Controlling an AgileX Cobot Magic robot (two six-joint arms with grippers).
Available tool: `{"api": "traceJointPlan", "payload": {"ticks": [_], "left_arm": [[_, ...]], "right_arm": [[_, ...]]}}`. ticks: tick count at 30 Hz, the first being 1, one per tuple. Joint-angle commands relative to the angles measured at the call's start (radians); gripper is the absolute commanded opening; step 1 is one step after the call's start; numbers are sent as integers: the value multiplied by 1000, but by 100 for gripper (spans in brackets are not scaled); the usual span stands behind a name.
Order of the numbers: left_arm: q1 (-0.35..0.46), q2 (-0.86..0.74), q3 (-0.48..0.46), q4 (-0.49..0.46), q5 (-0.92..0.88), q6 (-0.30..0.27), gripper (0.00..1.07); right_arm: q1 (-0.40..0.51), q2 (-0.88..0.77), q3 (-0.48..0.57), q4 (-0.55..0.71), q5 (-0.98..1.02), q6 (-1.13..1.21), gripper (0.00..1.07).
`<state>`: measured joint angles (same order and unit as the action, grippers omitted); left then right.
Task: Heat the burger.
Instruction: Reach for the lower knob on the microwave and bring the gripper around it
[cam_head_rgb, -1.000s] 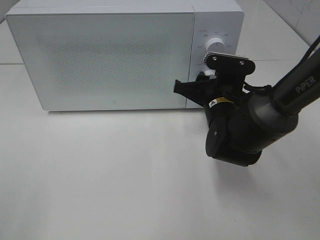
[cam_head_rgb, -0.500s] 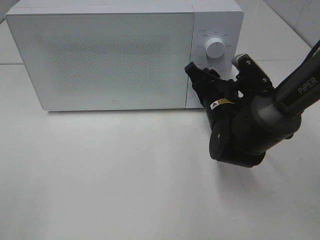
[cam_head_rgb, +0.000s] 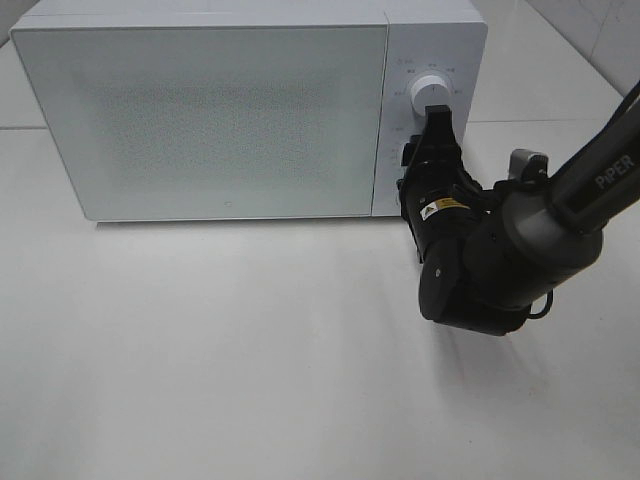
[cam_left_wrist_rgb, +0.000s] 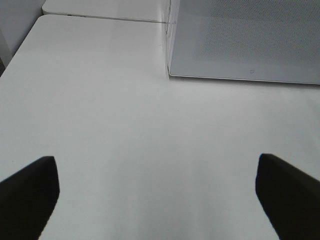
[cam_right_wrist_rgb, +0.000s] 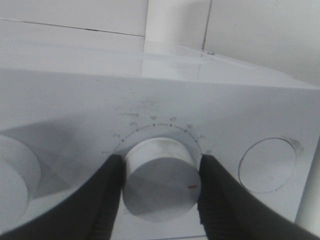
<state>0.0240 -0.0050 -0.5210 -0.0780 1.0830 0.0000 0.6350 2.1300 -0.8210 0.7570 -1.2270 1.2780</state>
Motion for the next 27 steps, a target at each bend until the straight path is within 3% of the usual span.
{"api": "traceJointPlan", "payload": {"ticks": [1, 27], "left_arm": [[2, -17, 2, -5, -14, 0, 100], [2, -17, 2, -5, -14, 0, 100]], "right_arm": [[5, -6, -35, -208, -116, 149, 0], [5, -6, -35, -168, -173, 175, 3]]}}
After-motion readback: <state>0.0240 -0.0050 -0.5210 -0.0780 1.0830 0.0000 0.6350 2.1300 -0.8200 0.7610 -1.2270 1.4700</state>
